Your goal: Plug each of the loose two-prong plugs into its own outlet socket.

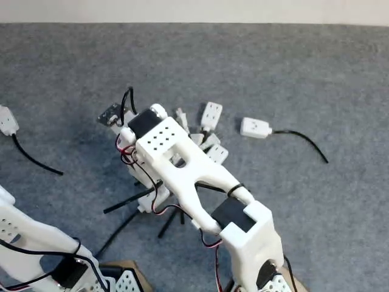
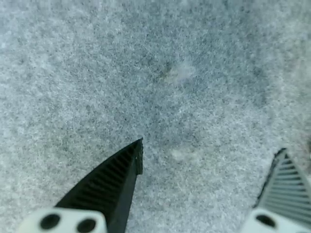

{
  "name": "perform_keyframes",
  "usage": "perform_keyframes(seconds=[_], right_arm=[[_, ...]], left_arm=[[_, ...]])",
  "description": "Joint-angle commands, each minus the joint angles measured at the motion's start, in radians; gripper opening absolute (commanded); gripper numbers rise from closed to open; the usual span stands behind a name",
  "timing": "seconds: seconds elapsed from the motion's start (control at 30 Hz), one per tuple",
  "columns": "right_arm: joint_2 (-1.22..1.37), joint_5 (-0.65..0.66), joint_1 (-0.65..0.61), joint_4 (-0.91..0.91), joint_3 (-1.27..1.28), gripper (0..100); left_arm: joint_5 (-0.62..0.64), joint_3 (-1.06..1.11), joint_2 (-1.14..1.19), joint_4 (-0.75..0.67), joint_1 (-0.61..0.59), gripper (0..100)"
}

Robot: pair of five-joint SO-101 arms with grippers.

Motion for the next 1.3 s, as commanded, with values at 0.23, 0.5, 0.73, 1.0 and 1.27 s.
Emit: perform_keyframes(seconds=[0.23,0.5,0.73,1.0,1.27], right_arm=[[-0.005,0.012,0.004,0.013,-0.038,0.5],[-0.004,0.012,0.058,0.008,-0.038,0.5],[-0.004,0.014,0.064,0.007,-0.038,0.5],[0.084,0.009,0.027,-0.137,0.09,0.5],[0.18,-0.014,0.024,-0.315,0.22,0.5]], left_arm=[[0.002,-0.045,-0.007,-0.014,-0.016,40],[0.002,-0.045,-0.007,-0.014,-0.016,40],[0.003,-0.044,-0.007,-0.014,-0.015,40],[0.003,-0.041,-0.007,-0.009,-0.007,40],[0.002,-0.062,-0.016,-0.006,0.005,40]])
